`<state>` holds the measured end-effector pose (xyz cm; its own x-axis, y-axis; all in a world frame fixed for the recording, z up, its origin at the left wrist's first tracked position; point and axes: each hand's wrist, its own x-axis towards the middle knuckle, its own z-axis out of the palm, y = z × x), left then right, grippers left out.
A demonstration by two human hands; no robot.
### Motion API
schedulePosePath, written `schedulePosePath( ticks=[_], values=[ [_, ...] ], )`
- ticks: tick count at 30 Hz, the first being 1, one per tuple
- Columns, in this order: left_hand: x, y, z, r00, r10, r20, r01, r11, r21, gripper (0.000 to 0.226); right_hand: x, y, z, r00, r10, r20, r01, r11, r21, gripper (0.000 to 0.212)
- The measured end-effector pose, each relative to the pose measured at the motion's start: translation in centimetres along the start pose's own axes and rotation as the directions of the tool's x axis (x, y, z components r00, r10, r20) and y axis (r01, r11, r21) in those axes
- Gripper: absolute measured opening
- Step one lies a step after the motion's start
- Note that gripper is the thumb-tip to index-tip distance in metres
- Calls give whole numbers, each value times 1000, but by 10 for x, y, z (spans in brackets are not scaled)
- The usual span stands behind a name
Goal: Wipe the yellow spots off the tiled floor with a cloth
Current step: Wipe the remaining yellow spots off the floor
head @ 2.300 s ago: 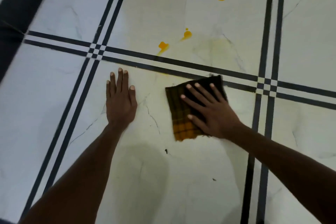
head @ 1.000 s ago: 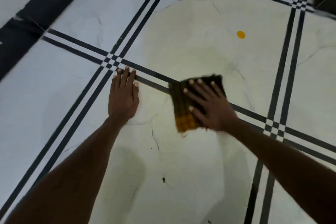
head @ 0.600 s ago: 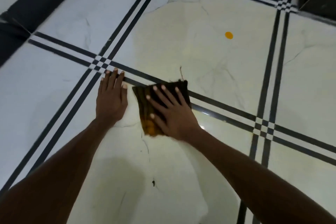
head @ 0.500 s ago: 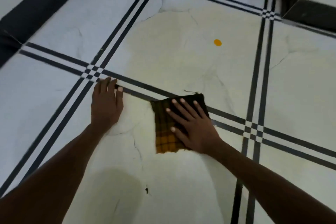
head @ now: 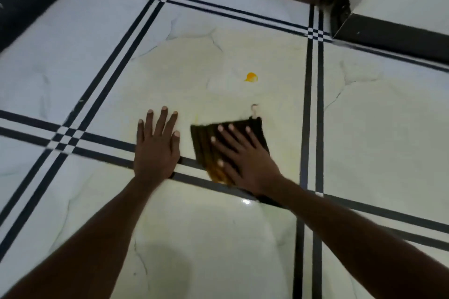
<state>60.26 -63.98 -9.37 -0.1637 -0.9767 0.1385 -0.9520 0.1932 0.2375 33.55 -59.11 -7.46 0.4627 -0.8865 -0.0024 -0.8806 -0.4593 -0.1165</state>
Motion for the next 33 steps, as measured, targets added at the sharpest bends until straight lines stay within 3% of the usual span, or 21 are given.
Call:
schedulePosePath(
  ticks=[2,3,4,6,8,10,12,15,18,20,23,25,26,28,30,33],
  values=[
    [-1,2,-3,1000,-7,6,7,1000,-5,56,-44,12,-5,978,-190,91,187,982,41,61],
    [-1,3,-4,1000,-10,7,10,1000,-10,57,-49,36,-11,975,-199,100,197,980,36,61],
    [0,3,-3,1000,-8,14,8,1000,-13,57,-44,68,-13,988,-125,88,123,992,25,60],
    [-1,2,-2,1000,-8,17,8,1000,-18,57,-12,125,-18,981,192,17,-192,981,29,60],
    [1,0,0,1000,-9,15,9,1000,-22,57,45,164,-24,873,487,-33,-485,873,60,64],
    [2,-1,4,1000,-7,11,7,1000,-26,58,109,168,-21,806,592,-27,-588,804,86,66],
    [4,1,6,1000,-5,6,6,999,-38,58,154,137,-14,855,516,-43,-512,855,81,69],
    [4,-1,5,999,-21,24,22,999,-28,57,147,37,0,981,170,-92,-167,985,39,64],
    [2,-2,2,999,-14,42,14,1000,-6,59,41,-29,2,996,-87,-5,87,996,20,59],
    [4,-1,1,999,-21,34,21,1000,-7,58,-21,-5,-8,976,-185,112,181,982,46,63],
    [6,0,2,999,-38,18,39,999,-17,57,-7,90,-18,990,-88,107,90,996,-9,62],
    [4,2,3,999,-41,19,42,999,-35,56,53,129,-20,979,202,33,-202,979,13,63],
    [3,1,3,999,-46,17,46,998,-31,56,91,135,-20,937,350,9,-350,935,53,65],
    [4,0,3,999,-47,16,48,999,-25,56,159,115,-11,878,479,-1,-477,875,82,70],
    [6,1,4,998,-57,9,58,997,-49,56,195,66,-3,927,375,-21,-373,925,71,73],
    [5,2,1,998,-66,10,67,994,-81,56,153,-9,8,997,64,-47,-63,998,22,63]
  ],
)
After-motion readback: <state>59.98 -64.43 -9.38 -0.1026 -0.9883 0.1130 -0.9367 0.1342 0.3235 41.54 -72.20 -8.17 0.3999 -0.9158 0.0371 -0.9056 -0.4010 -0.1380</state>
